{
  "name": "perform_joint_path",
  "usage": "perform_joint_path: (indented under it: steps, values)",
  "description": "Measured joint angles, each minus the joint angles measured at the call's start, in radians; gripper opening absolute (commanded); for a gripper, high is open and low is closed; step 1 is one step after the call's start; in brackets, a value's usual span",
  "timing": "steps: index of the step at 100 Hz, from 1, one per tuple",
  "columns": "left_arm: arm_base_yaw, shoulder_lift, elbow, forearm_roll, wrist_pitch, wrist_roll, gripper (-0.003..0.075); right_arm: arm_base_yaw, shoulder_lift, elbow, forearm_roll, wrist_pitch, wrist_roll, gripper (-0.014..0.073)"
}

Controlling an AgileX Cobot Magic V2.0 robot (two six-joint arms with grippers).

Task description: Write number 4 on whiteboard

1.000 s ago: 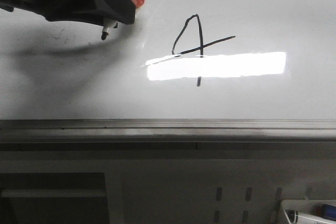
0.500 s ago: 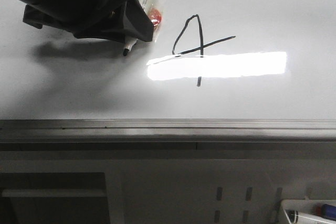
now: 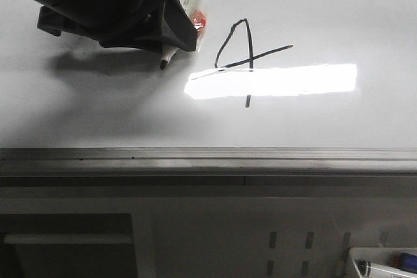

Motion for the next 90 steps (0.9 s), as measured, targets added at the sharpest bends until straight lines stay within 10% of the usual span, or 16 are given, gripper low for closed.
perform_joint_path:
  steps: [34, 56, 78, 90]
  values:
    - [0.000, 0.001, -0.001, 0.000, -0.006, -0.002, 0.0238, 0.000, 0.000, 0.000, 0.000, 0.000, 0.000, -0.0046]
    - [-0.004, 0.001, -0.002, 0.000, -0.001, -0.002, 0.0272, 0.000, 0.000, 0.000, 0.000, 0.000, 0.000, -0.0046]
    - [-0.008, 0.001, -0.005, 0.000, 0.027, -0.002, 0.0554, 0.000, 0.000, 0.000, 0.000, 0.000, 0.000, -0.0046]
    - [-0.010, -0.023, -0.005, 0.000, 0.030, -0.002, 0.0577, 0.000, 0.000, 0.000, -0.007, 0.002, 0.000, -0.0046]
